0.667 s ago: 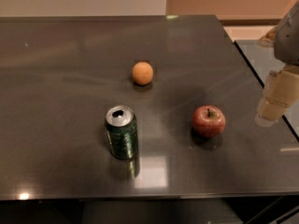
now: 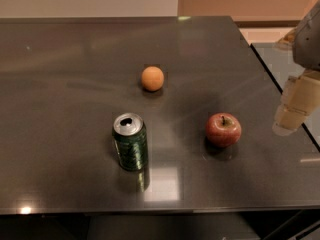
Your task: Pick apple
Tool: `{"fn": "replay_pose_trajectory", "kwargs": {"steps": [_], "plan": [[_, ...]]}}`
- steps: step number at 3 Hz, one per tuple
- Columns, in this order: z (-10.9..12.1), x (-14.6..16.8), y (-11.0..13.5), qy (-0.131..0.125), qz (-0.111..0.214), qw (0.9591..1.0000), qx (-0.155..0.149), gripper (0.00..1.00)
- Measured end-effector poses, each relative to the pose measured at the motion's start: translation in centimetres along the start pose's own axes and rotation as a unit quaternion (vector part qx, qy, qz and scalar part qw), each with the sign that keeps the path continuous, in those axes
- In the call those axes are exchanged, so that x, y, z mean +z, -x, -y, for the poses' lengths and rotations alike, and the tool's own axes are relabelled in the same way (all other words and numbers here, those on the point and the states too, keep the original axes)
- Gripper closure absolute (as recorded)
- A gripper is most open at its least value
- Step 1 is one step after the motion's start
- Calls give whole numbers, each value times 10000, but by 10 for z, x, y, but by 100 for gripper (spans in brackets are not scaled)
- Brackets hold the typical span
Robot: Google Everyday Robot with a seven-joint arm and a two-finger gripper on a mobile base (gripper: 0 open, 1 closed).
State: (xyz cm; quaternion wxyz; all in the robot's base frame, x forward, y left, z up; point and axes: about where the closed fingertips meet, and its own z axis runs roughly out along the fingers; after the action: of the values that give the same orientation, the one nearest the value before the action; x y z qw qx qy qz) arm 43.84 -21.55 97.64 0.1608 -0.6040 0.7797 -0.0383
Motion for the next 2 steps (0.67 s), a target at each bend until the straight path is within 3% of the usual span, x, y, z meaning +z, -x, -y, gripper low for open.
{"fn": "replay_pose_trajectory", "kwargs": {"steps": [2], "plan": [[-4,56,10,219,249,9989,-330,0]]}}
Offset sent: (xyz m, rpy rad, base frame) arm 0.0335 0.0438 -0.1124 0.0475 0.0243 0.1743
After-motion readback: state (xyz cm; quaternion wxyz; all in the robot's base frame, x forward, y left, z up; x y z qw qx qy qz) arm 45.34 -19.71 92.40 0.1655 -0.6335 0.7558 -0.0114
